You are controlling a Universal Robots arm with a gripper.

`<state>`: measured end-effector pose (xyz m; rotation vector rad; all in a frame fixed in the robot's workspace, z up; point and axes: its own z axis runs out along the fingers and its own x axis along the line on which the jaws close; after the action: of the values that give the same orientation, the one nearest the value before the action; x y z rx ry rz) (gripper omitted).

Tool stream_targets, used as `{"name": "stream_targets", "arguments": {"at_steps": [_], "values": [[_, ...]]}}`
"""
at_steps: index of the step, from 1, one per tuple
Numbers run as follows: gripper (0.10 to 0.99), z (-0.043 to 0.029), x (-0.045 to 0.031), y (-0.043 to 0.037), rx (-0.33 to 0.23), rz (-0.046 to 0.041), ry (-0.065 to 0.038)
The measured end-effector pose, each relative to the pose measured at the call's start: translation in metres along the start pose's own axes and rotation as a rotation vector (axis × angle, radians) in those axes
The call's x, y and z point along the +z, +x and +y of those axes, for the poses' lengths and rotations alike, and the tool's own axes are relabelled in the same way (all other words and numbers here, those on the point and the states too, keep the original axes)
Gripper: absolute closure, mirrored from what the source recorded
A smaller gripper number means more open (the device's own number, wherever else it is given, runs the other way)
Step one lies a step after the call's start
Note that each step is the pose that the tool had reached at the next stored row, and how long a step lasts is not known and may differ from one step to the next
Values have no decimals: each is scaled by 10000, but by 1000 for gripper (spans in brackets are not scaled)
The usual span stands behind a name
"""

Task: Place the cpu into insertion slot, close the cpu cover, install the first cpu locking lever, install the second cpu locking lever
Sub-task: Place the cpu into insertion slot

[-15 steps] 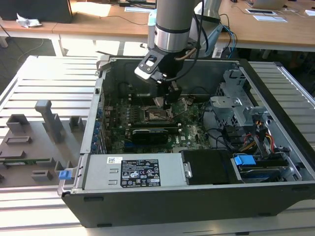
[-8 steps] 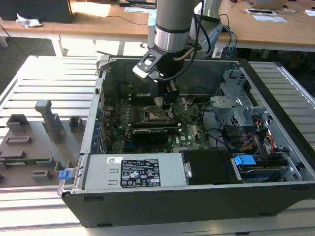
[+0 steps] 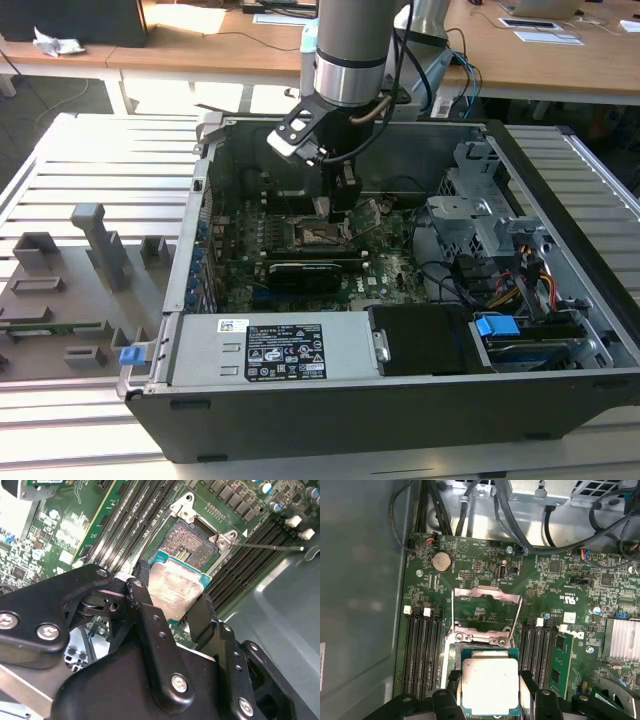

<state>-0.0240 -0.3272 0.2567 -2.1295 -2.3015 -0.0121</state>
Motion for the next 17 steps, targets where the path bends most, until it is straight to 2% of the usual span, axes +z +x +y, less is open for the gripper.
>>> {"name": "stream_targets", "arguments": {"at_steps": [17], "values": [[545,2,3,0,2102,-24,-19]]}}
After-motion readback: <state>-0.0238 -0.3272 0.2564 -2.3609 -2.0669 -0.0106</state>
